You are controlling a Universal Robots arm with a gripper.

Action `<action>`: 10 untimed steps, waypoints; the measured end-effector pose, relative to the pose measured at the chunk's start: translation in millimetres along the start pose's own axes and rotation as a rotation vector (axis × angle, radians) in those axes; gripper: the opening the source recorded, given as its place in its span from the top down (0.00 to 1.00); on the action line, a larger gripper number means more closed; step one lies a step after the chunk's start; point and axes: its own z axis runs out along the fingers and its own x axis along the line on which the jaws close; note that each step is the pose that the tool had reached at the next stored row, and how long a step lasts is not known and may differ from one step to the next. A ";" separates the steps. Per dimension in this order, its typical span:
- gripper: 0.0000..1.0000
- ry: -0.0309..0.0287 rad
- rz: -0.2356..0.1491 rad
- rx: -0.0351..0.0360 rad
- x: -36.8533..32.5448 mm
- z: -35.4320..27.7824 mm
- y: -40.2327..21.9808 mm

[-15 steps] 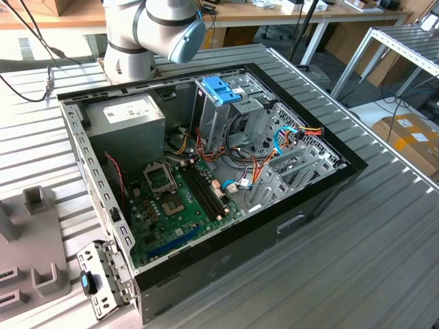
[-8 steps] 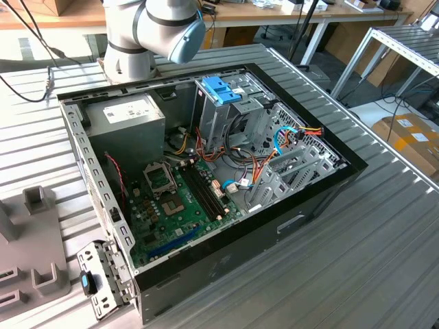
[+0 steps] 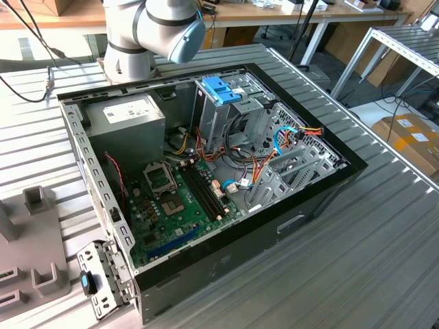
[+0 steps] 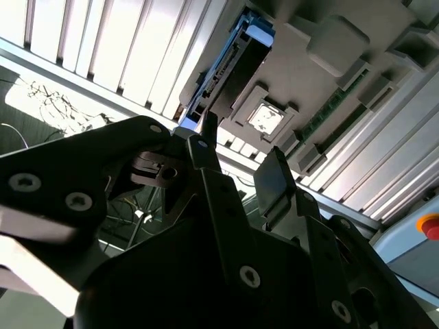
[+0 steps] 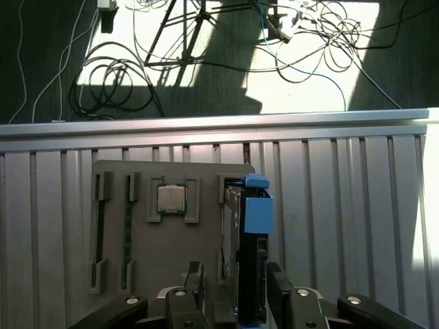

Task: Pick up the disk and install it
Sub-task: 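Pick up the disk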

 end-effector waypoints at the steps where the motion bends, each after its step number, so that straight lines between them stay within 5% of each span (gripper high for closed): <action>1: 0.51 0.0000 0.000 0.0000 0.0 0.2 0.0; 10: 0.51 0.0000 0.000 0.0001 -0.8 2.4 0.2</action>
